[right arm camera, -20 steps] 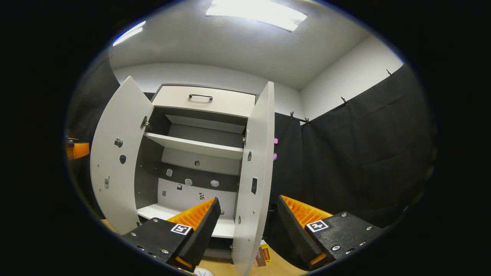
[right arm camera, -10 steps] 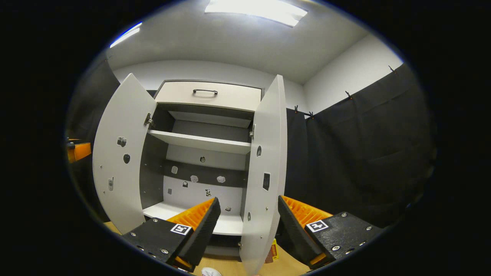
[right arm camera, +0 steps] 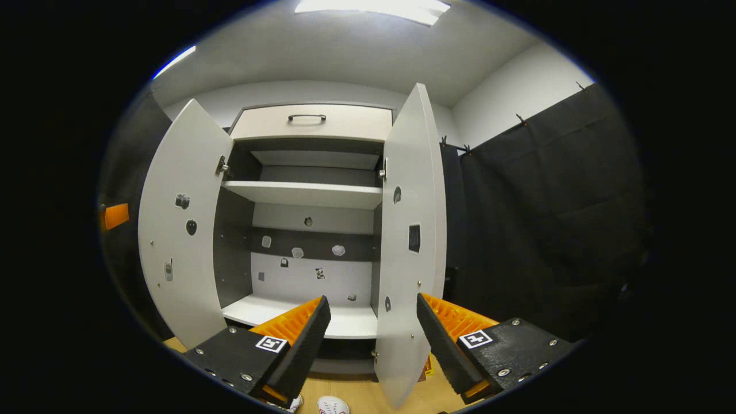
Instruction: Grab one shoe with the right hand and put it into the shoe cabinet, grab the other shoe with the left hand and put it into the shoe cabinet; then close the right door with the right hand and the left door with the left hand.
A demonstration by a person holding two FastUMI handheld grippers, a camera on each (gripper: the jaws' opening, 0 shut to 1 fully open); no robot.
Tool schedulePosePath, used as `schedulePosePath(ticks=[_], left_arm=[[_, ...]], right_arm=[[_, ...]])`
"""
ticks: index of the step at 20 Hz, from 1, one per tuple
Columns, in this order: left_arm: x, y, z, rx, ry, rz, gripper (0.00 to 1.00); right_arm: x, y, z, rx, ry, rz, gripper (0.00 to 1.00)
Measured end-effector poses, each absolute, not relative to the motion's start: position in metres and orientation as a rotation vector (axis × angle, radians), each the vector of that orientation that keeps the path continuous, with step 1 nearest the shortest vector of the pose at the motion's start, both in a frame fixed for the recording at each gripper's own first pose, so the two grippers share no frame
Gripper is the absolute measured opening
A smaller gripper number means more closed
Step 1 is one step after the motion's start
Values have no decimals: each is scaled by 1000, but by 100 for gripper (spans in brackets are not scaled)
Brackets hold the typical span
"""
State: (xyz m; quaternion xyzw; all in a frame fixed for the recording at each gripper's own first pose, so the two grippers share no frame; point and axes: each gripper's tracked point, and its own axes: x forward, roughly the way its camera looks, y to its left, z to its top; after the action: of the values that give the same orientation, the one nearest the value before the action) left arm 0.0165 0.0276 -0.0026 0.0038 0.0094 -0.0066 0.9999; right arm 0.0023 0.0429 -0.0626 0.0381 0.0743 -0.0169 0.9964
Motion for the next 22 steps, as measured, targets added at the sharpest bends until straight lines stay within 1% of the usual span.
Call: schedulePosePath(ticks=[1,2,3,5,6,9,10,13,14,15,16,17,18,19,20,21,22], left_arm=[[16,29,-3,8,19,-12,96],[16,29,-3,7,20,-13,94],[15,28,-4,6,18,-16,96],[15,30,-6,7,22,-17,96],[14,30,-8,9,28,-16,94],[12,32,-15,4,54,-16,94],[13,33,-18,3,61,-14,96],[12,39,-24,5,72,-2,96],[12,41,-24,12,72,6,93],[11,44,-23,21,69,13,94],[10,46,-22,30,66,18,96],[9,46,-22,39,64,20,96],[9,47,-22,47,64,21,94],[8,47,-22,54,65,23,94],[8,47,-22,61,66,24,96],[7,48,-23,66,68,25,94],[7,49,-23,71,70,27,96]], right_arm=[[1,49,-81,87,183,-24,93],[-1,54,-102,90,220,-20,93],[-3,58,-123,87,260,-14,93],[-9,67,-165,81,327,-4,93],[-13,71,-183,80,359,1,93],[-30,84,-239,58,452,20,93],[-37,90,-256,55,483,30,94],[-53,105,-316,54,567,64,94],[-58,109,-333,53,592,73,93],[-64,112,-352,49,623,79,93],[-71,114,-370,43,651,84,93],[-77,116,-387,32,679,87,93],[-84,117,-406,21,714,90,93],[-92,121,-421,18,741,97,93],[-98,124,-435,20,771,103,92],[-104,126,-449,24,801,105,91],[-111,127,-462,26,833,104,88]])
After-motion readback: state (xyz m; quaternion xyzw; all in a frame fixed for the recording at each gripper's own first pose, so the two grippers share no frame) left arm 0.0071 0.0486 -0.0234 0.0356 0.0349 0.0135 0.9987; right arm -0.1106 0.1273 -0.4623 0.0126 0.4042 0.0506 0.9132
